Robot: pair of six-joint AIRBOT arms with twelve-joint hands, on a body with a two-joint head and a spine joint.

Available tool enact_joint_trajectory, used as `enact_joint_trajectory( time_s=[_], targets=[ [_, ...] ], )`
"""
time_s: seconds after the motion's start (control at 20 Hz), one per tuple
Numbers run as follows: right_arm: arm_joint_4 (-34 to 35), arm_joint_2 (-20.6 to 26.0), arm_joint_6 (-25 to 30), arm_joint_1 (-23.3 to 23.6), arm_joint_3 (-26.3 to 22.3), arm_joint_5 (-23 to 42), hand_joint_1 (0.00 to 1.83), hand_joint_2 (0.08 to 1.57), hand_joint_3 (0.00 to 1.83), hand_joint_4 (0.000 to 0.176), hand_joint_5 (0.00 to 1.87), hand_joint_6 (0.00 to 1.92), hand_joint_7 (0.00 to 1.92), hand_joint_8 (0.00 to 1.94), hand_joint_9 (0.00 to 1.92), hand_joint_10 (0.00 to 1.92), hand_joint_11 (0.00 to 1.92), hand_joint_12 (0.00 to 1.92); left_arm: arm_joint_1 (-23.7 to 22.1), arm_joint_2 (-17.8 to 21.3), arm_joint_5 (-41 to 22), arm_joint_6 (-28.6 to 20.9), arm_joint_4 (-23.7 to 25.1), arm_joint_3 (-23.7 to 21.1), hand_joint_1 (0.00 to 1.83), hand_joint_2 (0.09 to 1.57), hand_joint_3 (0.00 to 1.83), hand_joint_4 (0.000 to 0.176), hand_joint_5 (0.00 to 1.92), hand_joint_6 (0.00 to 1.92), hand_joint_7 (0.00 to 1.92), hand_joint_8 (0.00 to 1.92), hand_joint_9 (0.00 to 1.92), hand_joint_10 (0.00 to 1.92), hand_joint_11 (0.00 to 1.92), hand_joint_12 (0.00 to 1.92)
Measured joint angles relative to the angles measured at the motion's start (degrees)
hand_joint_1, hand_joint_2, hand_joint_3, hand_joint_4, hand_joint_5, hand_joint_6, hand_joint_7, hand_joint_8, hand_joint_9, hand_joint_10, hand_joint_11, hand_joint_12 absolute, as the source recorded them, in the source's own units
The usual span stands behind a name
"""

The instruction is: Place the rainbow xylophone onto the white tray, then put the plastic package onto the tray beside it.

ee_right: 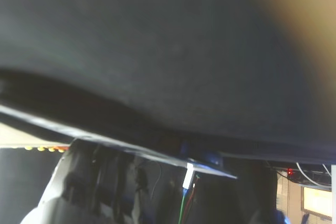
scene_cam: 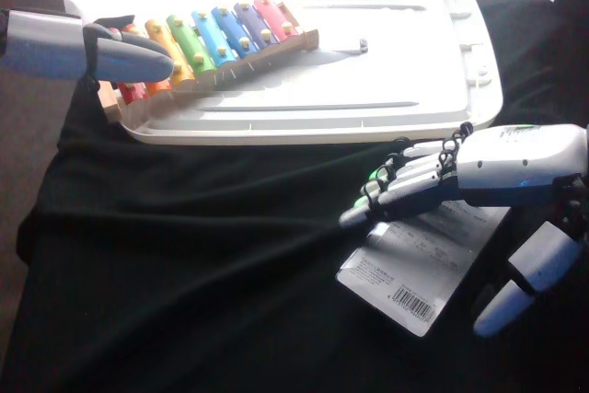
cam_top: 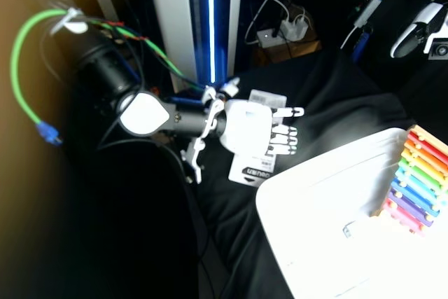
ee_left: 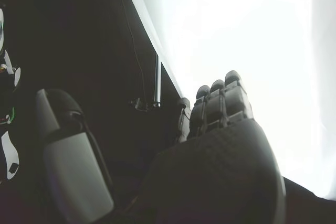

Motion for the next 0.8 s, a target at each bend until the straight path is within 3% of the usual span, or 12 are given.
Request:
enact_joint_trajectory(
  time_s=[0.05,0.1,0.15,0.2,0.25,0.45,0.5,0.55,0.65,0.7,0.75,0.8],
  targets=[
    [0.2,0.0,0.1,0.0,0.0,0.0,1.46,1.11,0.01,0.031,0.58,0.01,0.55,0.01,0.49,0.03,0.25,0.72,0.0,0.0,0.0,0.0,0.0,0.0,0.81,0.75,0.00,0.132,0.00,0.00,0.03,0.00,0.00,0.00,0.00,0.00],
    [0.7,0.0,0.7,0.0,0.0,0.3,1.52,1.15,0.00,0.000,0.64,0.01,0.65,0.02,0.61,0.05,0.39,0.83,0.0,0.0,0.0,0.0,0.0,0.0,0.80,0.74,0.00,0.135,0.00,0.00,0.03,0.00,0.00,0.00,0.00,0.00],
    [0.9,-0.1,0.6,0.3,0.0,0.7,1.59,1.19,0.00,0.000,0.73,0.00,0.62,1.13,0.56,1.25,0.66,1.49,0.0,0.0,0.0,0.0,0.0,0.0,0.80,0.75,0.00,0.133,0.00,0.00,0.03,0.00,0.00,0.00,0.00,0.00],
    [1.2,-0.2,0.3,0.5,0.0,0.9,1.61,1.24,0.01,0.000,0.76,0.00,0.54,1.43,0.48,1.60,0.67,1.71,0.1,0.0,0.0,0.0,0.0,0.0,0.80,0.75,0.00,0.127,0.00,0.00,0.03,0.00,0.00,0.00,0.00,0.00],
    [1.4,-0.3,0.3,0.7,0.0,0.9,1.38,1.30,0.00,0.000,0.60,0.96,0.60,1.63,0.56,1.78,0.65,1.59,0.1,0.0,0.0,0.0,0.1,0.0,0.78,0.76,0.00,0.123,0.00,0.00,0.03,0.00,0.00,0.00,0.00,0.00],
    [0.7,-0.3,0.3,1.3,0.0,0.9,1.49,1.29,0.00,0.000,0.51,1.19,0.55,1.69,0.48,1.81,0.69,1.70,0.1,0.0,0.0,0.0,0.0,0.0,0.78,0.76,0.00,0.127,0.00,0.00,0.05,0.01,0.02,0.01,0.00,0.00],
    [0.2,-0.3,0.3,1.6,-0.1,0.8,1.35,1.32,0.00,0.000,0.51,1.26,0.61,1.68,0.56,1.80,0.62,1.52,0.1,0.0,0.0,0.0,0.0,0.0,0.78,0.76,0.00,0.129,0.00,0.00,0.05,0.01,0.02,0.01,0.00,0.00],
    [0.2,-0.3,0.2,1.6,-0.2,0.8,1.46,1.29,0.00,0.000,0.49,1.28,0.60,1.64,0.53,1.74,0.67,1.66,0.1,0.0,0.0,0.0,0.0,0.0,0.77,0.76,0.00,0.146,0.00,0.00,0.05,0.01,0.02,0.01,0.00,0.00],
    [0.1,-0.3,0.2,2.1,-0.5,0.7,1.47,1.26,0.00,0.000,0.53,1.32,0.62,1.56,0.55,1.64,0.73,1.69,0.1,0.0,0.0,0.0,-0.1,0.0,0.75,0.76,0.00,0.122,0.00,0.00,0.06,0.01,0.02,0.01,0.00,0.00],
    [-0.3,-0.3,0.2,2.6,-0.9,0.5,1.48,1.28,0.00,0.000,0.52,1.29,0.57,1.66,0.50,1.74,0.70,1.69,0.2,0.0,0.0,0.0,0.0,0.0,0.76,0.76,0.00,0.111,0.00,0.00,0.06,0.01,0.02,0.01,0.00,0.00],
    [-1.0,-0.3,0.3,3.1,-1.1,0.5,1.34,1.33,0.00,0.000,0.56,1.27,0.54,1.78,0.51,1.82,0.59,1.63,0.2,0.0,0.1,0.0,0.0,0.0,0.76,0.76,0.00,0.097,0.00,0.00,0.07,0.01,0.03,0.01,0.00,0.00],
    [-1.1,-0.2,0.3,3.4,-1.5,0.4,1.29,1.37,0.00,0.000,0.56,1.39,0.45,1.91,0.48,1.88,0.62,1.77,0.2,0.0,0.1,0.0,0.0,0.0,0.78,0.75,0.00,0.082,0.00,0.00,0.07,0.01,0.04,0.01,0.00,0.00]
  ],
)
